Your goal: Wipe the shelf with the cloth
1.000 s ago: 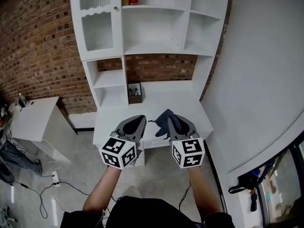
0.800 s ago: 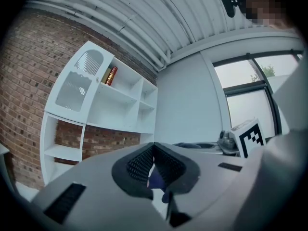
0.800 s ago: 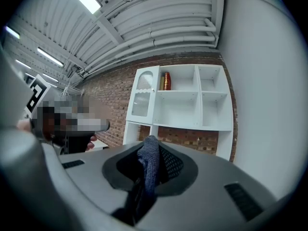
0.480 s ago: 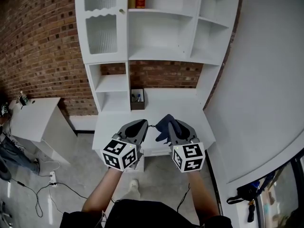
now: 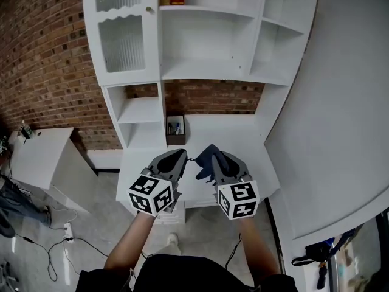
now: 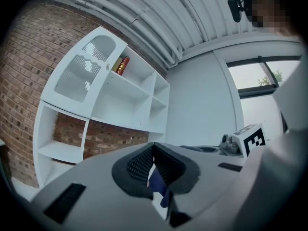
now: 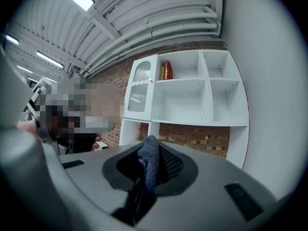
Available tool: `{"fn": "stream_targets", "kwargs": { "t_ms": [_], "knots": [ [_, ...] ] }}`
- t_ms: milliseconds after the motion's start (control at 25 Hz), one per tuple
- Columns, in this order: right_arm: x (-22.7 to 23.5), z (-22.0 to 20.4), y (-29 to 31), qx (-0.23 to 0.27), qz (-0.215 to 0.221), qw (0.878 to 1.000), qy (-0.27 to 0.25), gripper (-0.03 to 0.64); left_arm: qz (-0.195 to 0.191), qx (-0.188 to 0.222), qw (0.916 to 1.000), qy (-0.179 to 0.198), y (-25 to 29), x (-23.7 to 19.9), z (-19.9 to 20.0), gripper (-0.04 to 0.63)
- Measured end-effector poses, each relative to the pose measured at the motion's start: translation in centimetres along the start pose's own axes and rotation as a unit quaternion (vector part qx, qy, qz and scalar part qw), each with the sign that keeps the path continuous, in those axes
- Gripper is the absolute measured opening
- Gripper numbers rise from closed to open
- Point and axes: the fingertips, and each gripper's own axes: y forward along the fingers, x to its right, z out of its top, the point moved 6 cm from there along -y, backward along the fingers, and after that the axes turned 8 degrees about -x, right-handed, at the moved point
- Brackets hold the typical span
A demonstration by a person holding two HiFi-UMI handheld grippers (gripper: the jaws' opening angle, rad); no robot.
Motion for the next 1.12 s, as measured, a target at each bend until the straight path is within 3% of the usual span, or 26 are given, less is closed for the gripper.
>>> {"fn": "stream_targets", "kwargs": {
  "t_ms": [520, 1120],
  "knots": [
    [3.0, 2.6, 7.6, -0.002, -0.012, 1.000, 0.004, 0.067, -0.006, -0.001, 1.0000, -0.001, 5.4, -6.4, 2.8, 0.015],
    [3.3, 5.8, 14.8, 0.005, -0.045, 0.999, 0.009, 0.067, -0.034, -0.001, 0.9994, 0.001, 8.4, -13.8, 5.1, 0.015]
  ]
}}
